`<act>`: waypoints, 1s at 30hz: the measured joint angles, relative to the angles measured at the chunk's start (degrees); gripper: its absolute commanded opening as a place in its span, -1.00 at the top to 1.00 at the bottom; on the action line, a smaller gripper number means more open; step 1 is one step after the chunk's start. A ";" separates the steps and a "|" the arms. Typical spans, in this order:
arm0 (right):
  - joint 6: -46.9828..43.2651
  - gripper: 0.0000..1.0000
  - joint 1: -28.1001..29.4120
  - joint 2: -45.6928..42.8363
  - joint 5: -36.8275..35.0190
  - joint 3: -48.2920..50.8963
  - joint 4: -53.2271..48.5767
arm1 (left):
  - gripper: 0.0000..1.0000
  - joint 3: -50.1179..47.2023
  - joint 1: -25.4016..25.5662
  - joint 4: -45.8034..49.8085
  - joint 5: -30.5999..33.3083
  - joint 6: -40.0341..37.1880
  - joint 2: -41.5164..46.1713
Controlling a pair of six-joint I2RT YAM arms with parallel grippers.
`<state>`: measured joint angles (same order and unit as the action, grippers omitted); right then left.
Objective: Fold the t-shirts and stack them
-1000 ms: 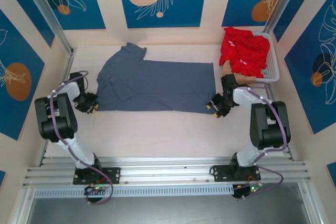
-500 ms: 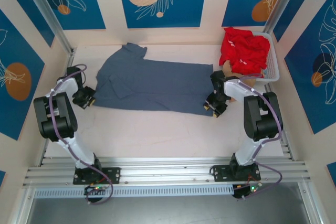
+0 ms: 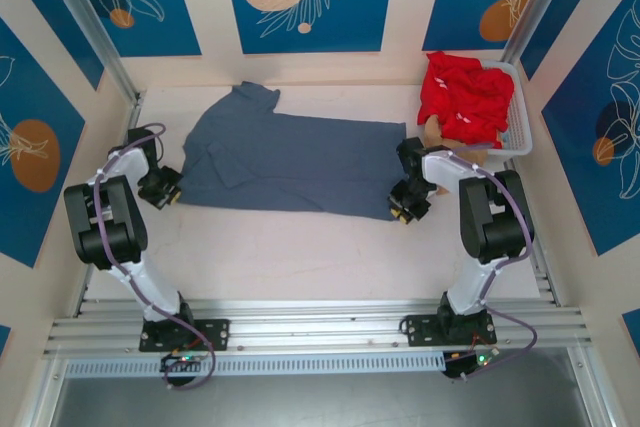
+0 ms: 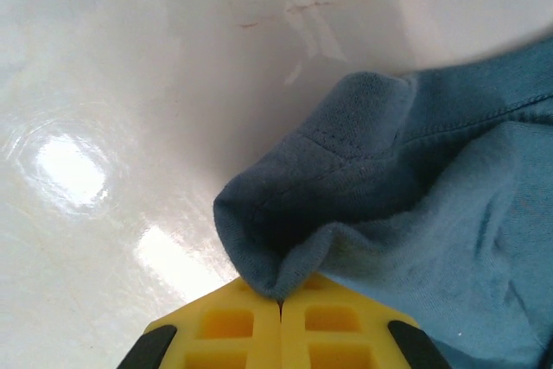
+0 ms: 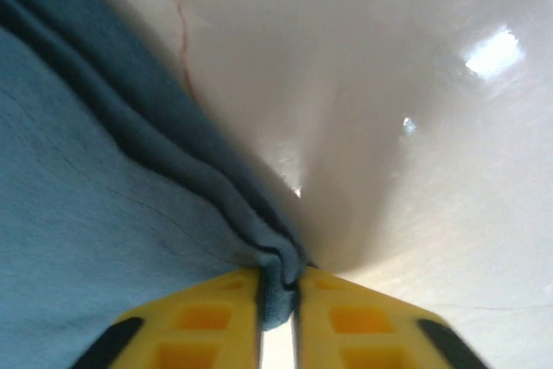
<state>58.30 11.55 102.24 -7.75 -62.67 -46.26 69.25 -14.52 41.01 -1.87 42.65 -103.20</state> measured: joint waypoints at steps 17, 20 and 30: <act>-6.67 1.00 -1.49 -6.91 -3.45 3.63 -4.55 | 1.00 -1.14 0.02 5.81 6.03 -1.70 4.26; -8.11 1.00 -1.51 -8.50 -3.45 4.22 -6.21 | 1.00 -3.61 0.07 6.82 6.25 -1.68 7.28; -8.44 1.00 -1.42 -11.85 -3.28 10.05 -10.75 | 1.00 -18.60 0.92 10.97 8.55 2.45 20.20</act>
<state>49.87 10.13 90.39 -11.03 -52.62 -57.01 50.65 -13.61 51.99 6.68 45.10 -83.00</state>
